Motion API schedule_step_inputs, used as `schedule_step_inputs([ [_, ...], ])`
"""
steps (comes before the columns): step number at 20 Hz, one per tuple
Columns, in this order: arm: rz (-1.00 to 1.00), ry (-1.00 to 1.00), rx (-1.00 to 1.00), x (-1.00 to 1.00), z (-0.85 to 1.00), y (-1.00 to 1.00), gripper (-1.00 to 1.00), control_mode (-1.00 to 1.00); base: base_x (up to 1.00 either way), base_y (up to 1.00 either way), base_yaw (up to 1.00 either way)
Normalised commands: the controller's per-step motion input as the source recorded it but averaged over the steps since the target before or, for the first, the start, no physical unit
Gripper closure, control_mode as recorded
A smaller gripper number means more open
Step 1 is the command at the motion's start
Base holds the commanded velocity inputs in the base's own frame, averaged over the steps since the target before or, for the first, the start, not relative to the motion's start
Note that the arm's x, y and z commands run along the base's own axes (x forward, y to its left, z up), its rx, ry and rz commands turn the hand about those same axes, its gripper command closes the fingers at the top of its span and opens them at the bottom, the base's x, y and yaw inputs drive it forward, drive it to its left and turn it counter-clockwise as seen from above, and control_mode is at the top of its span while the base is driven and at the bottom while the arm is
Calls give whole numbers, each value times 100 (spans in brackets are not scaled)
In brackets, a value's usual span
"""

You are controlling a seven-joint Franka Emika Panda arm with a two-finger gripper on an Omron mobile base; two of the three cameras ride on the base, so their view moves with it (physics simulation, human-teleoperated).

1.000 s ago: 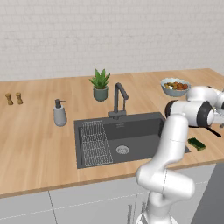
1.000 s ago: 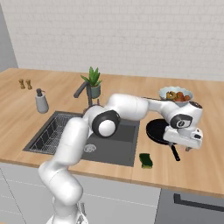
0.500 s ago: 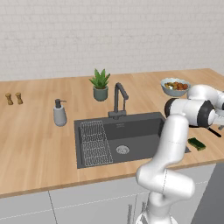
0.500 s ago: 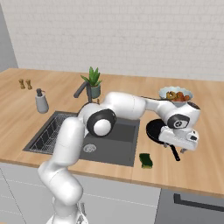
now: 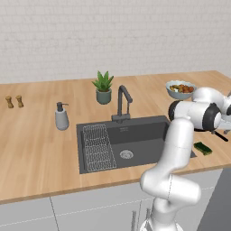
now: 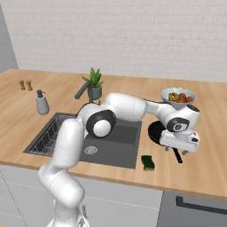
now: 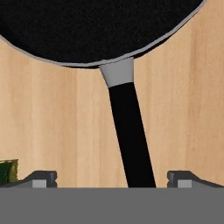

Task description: Pick the pan and sponge and place them into the sink. Then turn on the water.

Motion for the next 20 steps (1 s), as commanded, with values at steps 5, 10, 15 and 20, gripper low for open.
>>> schedule_step_inputs([
  [5, 9, 0, 0, 1, 0, -21, -100, -100, 0, 0, 0],
  [10, 3, 0, 0, 0, 0, -4, -100, -100, 0, 0, 0],
  [15, 0, 0, 0, 0, -18, 0, -100, -100, 0, 0, 0],
  [20, 0, 0, 0, 0, -21, 0, -100, -100, 0, 0, 0],
])
